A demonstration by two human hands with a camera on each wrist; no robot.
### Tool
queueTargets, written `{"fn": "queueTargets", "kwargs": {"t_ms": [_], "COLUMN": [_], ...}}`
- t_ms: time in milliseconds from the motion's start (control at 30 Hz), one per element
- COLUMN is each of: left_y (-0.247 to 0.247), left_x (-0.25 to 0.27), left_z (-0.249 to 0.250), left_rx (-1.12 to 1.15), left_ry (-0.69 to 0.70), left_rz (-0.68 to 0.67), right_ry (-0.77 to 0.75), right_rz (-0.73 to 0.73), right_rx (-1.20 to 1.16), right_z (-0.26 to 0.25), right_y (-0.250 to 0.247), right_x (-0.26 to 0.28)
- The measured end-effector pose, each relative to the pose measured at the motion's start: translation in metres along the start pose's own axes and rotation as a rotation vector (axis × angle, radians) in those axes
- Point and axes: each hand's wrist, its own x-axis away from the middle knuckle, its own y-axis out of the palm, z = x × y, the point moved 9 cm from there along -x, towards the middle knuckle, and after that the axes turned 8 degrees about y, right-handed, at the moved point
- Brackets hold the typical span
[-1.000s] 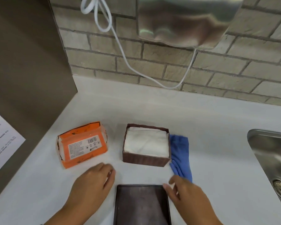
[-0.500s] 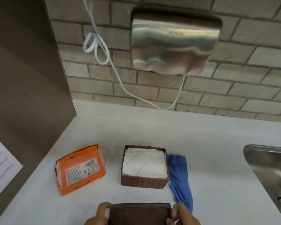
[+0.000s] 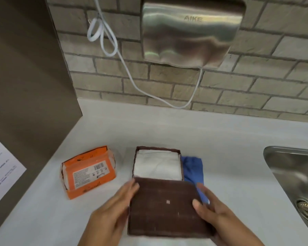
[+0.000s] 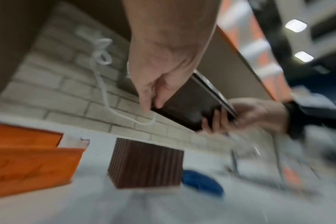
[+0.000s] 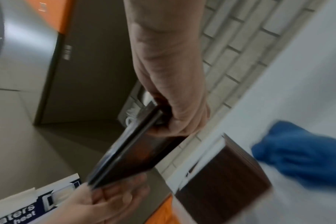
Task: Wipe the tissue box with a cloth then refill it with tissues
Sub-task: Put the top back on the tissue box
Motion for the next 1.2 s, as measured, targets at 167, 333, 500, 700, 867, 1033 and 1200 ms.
{"fn": "queueTargets", "kwargs": {"t_ms": [167, 333, 500, 700, 867, 1033, 1200], "left_y": [-0.027, -0.026, -0.017, -0.019, -0.01, 0.015, 0.02], "left_x": [-0.061, -0.094, -0.104, -0.11, -0.118, -0.128, -0.128], "left_z": [0.001, -0.018, -0.035, -0.049, -0.053, -0.059, -0.066], "left_rx": [0.076, -0.108, -0.314, -0.346, -0.434, -0.165, -0.06], "left_ry": [-0.072, -0.186, -0.222, -0.265, -0.362, -0.391, -0.408], "left_rz": [0.198, 0.26, 0.209, 0.252, 0.187, 0.172, 0.206], "right_ry": [-0.336, -0.418, -0.354, -0.269, -0.259, -0.256, -0.156], "right_rz": [0.204, 0.463, 0.666, 0.743, 0.751, 0.548, 0.355], "right_rx": [0.299, 0.6, 0.839, 1.072, 0.891, 0.531, 0.18], "right_z": [-0.063, -0.076, -0.073, -0.071, -0.067, -0.057, -0.038], "right_y": [0.012, 0.017, 0.012, 0.017, 0.011, 0.008, 0.007], "right_x": [-0.03, -0.087, -0.103, -0.109, -0.111, -0.131, -0.145]}}
